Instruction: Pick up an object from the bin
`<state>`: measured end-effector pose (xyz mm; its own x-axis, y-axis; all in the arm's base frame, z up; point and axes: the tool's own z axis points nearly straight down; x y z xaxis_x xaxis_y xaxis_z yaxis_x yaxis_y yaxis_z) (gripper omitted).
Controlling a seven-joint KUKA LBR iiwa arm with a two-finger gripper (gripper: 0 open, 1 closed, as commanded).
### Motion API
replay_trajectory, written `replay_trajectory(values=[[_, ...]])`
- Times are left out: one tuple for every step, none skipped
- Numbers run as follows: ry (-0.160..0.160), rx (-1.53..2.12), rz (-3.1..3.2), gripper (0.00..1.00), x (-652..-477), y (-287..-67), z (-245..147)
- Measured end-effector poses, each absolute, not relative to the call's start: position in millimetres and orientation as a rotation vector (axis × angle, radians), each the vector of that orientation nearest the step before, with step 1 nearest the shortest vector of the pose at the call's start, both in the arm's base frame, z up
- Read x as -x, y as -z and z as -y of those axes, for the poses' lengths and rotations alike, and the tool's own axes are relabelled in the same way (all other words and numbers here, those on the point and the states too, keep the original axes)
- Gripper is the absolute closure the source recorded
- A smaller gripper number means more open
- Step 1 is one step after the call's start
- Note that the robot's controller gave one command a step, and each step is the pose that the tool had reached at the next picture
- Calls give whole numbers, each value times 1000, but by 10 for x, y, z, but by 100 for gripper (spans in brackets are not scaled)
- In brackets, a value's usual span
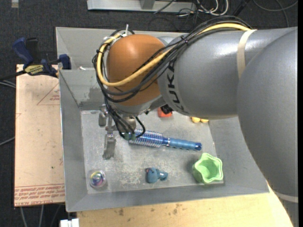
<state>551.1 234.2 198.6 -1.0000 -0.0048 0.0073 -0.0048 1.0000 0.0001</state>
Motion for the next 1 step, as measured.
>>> replay_trajectory(values=[[3, -37, 3135, 0, -5165, -676, -2369]])
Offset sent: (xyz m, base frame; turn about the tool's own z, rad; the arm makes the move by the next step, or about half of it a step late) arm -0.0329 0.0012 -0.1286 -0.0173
